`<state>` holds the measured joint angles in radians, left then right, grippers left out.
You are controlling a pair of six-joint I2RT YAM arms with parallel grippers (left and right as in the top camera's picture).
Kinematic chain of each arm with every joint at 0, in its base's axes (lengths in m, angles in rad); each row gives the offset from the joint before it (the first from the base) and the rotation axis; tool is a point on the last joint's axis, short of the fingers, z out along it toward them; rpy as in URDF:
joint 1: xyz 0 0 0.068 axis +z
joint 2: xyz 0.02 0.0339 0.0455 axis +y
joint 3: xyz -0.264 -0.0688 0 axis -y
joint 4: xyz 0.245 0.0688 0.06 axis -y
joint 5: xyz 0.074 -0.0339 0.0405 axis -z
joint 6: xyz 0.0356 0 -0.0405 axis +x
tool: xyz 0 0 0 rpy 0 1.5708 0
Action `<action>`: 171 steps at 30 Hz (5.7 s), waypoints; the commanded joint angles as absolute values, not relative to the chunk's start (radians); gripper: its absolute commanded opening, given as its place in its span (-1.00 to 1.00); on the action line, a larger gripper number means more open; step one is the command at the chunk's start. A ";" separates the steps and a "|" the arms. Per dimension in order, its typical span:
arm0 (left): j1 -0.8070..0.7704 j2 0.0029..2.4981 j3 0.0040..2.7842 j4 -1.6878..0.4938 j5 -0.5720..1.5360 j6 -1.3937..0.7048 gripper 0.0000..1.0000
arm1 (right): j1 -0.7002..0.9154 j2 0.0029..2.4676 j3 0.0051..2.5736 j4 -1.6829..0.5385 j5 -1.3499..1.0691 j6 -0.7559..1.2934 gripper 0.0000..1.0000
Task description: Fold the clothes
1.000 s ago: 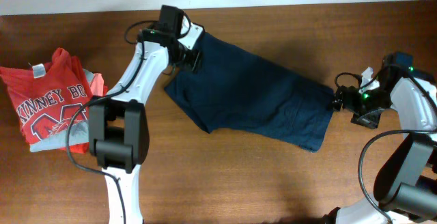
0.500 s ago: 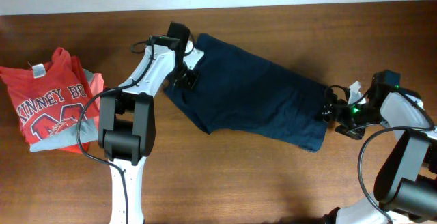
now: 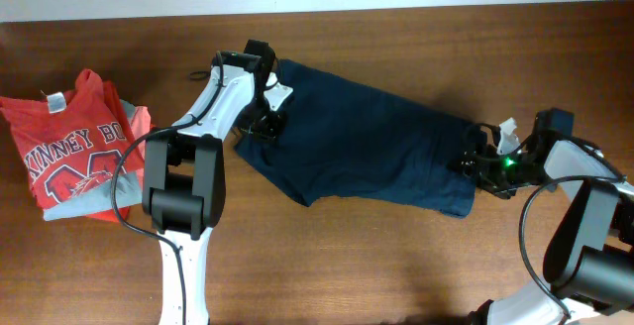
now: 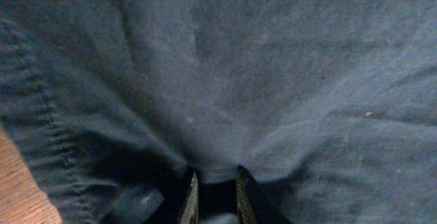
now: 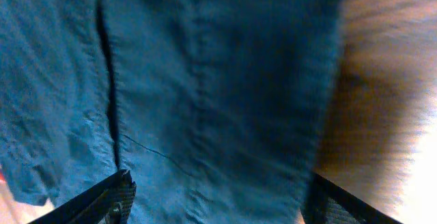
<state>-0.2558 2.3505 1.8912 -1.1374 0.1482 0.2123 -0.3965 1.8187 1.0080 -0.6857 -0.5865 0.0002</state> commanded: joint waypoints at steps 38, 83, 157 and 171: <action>-0.260 2.202 1.899 -1.134 0.295 0.147 -0.60 | -0.398 1.798 1.380 -1.023 -0.353 -0.027 -0.92; -0.646 2.294 1.899 -0.846 0.486 -0.329 -0.75 | -0.121 1.699 1.590 -1.246 -0.307 -0.012 -0.92; -0.352 2.330 1.864 -1.028 0.294 -0.338 -0.44 | 0.424 1.749 1.808 -1.247 -0.023 0.075 -0.92; -0.340 2.236 1.844 -1.096 0.239 -0.236 -0.42 | 0.492 1.853 1.808 -1.132 -0.025 0.148 -0.92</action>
